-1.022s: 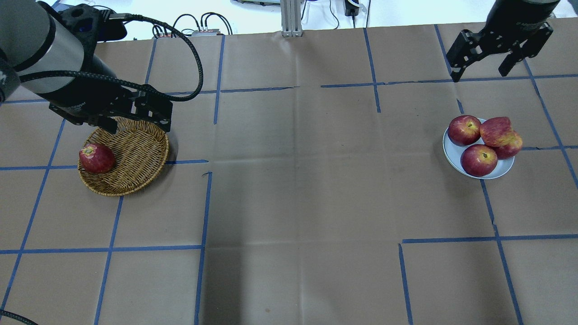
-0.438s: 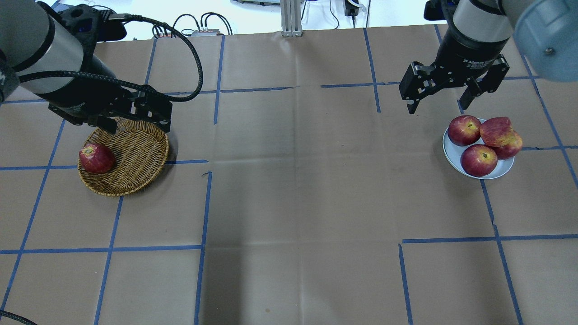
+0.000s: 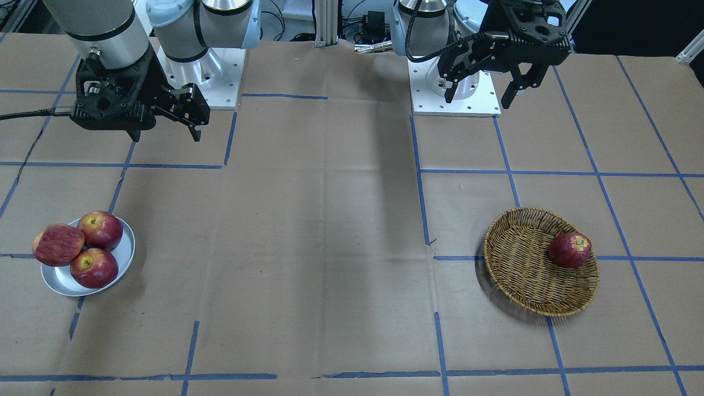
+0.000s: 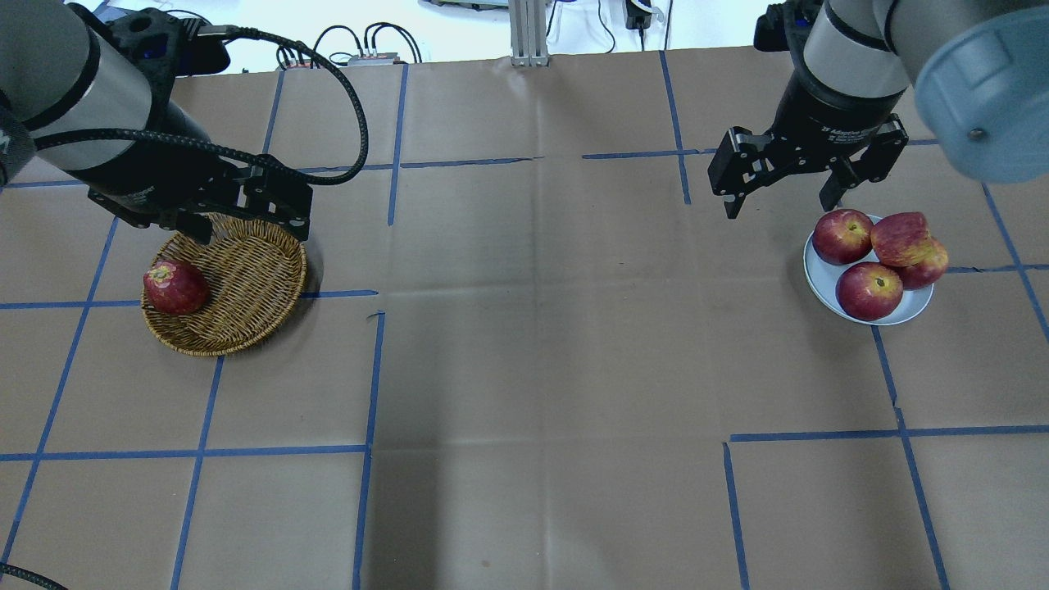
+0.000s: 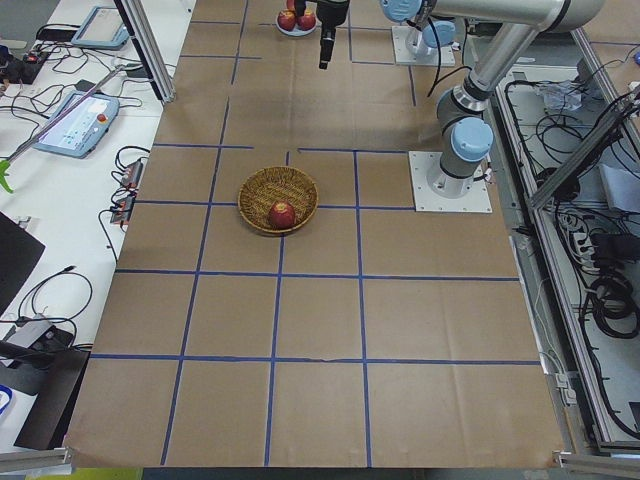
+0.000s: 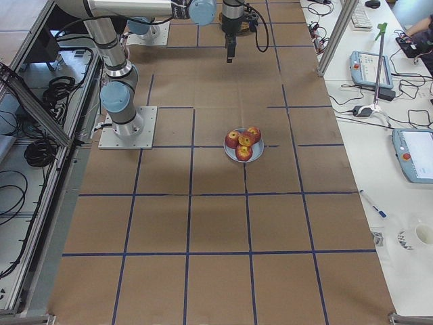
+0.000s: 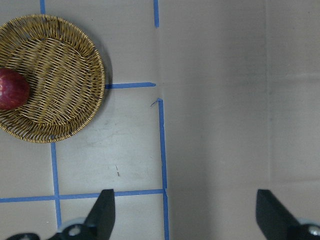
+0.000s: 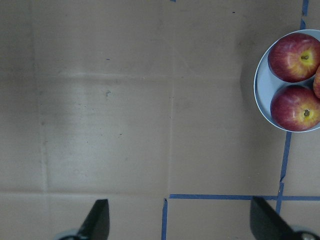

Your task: Transfer apple from basket to plate

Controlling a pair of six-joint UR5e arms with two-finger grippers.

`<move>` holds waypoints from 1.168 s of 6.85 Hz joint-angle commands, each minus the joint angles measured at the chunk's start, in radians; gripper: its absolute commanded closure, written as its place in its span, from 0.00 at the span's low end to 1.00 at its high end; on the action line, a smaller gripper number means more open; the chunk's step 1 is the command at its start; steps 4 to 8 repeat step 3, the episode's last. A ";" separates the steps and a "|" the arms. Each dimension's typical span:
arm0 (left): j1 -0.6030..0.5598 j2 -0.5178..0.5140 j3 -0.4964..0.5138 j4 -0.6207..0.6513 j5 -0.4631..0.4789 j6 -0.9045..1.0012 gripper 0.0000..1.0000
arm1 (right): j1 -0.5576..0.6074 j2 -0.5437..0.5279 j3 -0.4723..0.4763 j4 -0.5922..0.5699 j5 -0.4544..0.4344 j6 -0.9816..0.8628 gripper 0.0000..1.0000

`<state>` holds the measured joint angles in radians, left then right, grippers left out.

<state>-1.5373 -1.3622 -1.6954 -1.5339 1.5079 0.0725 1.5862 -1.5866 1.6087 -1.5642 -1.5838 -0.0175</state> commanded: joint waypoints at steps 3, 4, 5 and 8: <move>-0.001 0.011 -0.029 0.005 0.003 0.003 0.01 | 0.012 0.005 -0.003 -0.002 -0.004 0.013 0.00; -0.001 0.011 -0.029 0.005 0.003 0.003 0.01 | 0.012 0.005 -0.003 -0.002 -0.004 0.013 0.00; -0.001 0.011 -0.029 0.005 0.003 0.003 0.01 | 0.012 0.005 -0.003 -0.002 -0.004 0.013 0.00; -0.001 0.011 -0.029 0.005 0.003 0.003 0.01 | 0.012 0.005 -0.003 -0.002 -0.004 0.013 0.00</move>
